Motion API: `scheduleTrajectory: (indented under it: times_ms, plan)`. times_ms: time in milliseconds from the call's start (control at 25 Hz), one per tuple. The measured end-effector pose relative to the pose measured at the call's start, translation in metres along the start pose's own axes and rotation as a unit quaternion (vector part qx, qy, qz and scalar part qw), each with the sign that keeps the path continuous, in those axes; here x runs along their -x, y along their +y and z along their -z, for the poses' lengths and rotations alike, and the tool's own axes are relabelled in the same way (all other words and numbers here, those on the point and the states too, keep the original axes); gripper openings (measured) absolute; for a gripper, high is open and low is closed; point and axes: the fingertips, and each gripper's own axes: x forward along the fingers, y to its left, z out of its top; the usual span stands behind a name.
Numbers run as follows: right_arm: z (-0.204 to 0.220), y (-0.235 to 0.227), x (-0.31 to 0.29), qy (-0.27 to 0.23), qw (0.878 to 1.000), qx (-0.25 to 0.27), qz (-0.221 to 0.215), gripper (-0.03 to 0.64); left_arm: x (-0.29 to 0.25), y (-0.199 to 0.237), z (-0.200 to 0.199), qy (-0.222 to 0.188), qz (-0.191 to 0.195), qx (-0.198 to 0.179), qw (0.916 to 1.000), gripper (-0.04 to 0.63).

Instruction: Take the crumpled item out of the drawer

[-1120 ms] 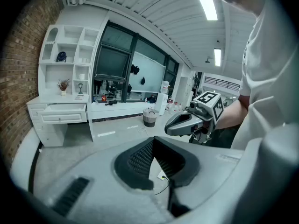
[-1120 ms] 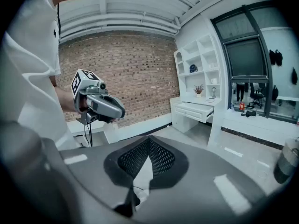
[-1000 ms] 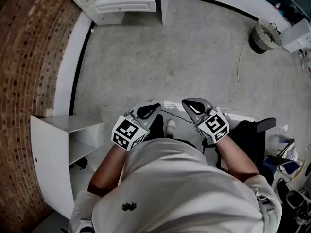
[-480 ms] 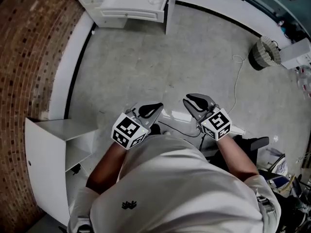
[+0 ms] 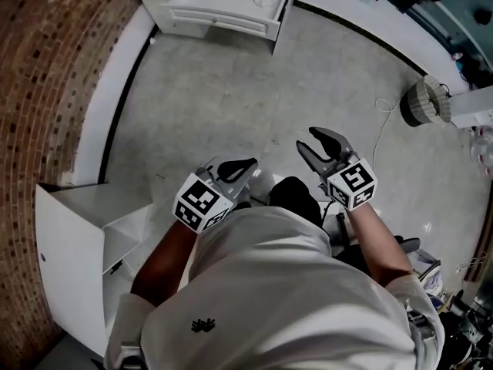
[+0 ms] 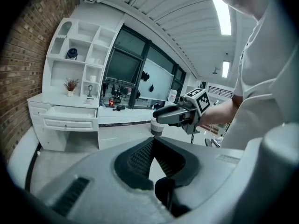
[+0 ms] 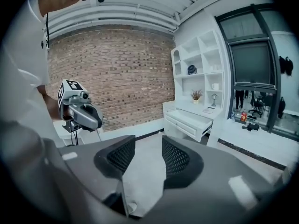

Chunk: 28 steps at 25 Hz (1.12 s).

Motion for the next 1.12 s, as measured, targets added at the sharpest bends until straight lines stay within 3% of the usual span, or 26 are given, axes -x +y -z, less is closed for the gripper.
scheduleTrajectory:
  times_ms: [240,800,1120]
  plan:
    - [-0.014,-0.057,-0.032,0.007,1.000,0.018,-0.025,0.192,-0.031,0.043,-0.022,-0.005,-0.026,0.019,0.9995,0.006]
    - [-0.054,-0.237,-0.102,-0.001,0.994,0.040,-0.098,0.189,-0.157,0.126,-0.134,-0.026,-0.103,0.029,0.9940,0.006]
    - [-0.074,-0.269,-0.174,0.012,0.992,0.043,-0.117,0.189,-0.154,0.183,-0.142,-0.037,-0.123,0.055,0.9902,0.006]
